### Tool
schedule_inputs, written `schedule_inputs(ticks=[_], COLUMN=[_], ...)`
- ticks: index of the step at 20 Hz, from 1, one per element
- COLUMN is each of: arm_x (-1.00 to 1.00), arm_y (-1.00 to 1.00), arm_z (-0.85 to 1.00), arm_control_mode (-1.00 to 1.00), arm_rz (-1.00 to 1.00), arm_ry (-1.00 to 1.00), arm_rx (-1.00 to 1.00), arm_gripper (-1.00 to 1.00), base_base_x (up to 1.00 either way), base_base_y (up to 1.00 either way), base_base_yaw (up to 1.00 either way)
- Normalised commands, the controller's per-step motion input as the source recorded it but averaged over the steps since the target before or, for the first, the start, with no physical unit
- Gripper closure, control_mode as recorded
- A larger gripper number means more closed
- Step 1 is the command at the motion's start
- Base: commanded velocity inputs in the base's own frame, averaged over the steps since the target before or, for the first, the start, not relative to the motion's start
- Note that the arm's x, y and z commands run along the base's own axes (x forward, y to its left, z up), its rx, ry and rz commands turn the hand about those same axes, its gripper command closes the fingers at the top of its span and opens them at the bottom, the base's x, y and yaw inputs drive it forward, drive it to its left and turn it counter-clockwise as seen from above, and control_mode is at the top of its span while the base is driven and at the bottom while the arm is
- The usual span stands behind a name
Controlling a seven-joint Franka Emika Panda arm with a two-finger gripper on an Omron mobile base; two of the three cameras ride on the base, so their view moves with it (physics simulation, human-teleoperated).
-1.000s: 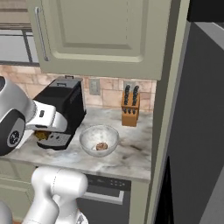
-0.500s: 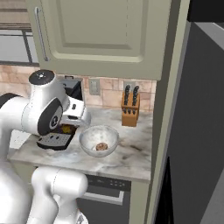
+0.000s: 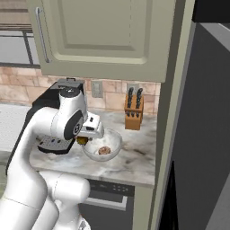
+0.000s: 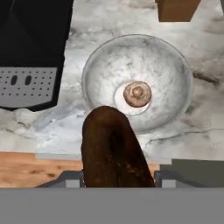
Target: Take the shrimp, sweet potato, and mushroom from the freezer and place them in the bowl on the counter.
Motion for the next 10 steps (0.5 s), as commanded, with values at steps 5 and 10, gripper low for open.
schedule_inputs(ticks=[5,10], arm_x=[0.47,0.57], arm_y=[0.0,0.0], arm_z=[-0.48,-0.1], arm_control_mode=[-1.0,-1.0], arm_rz=[0.0,-0.01], arm_ry=[0.0,0.01], arm_rx=[0.0,0.0], arm_gripper=[1.0,1.0], base_base_x=[0.0,0.0], base_base_y=[0.0,0.0], base_base_yaw=[0.0,0.0])
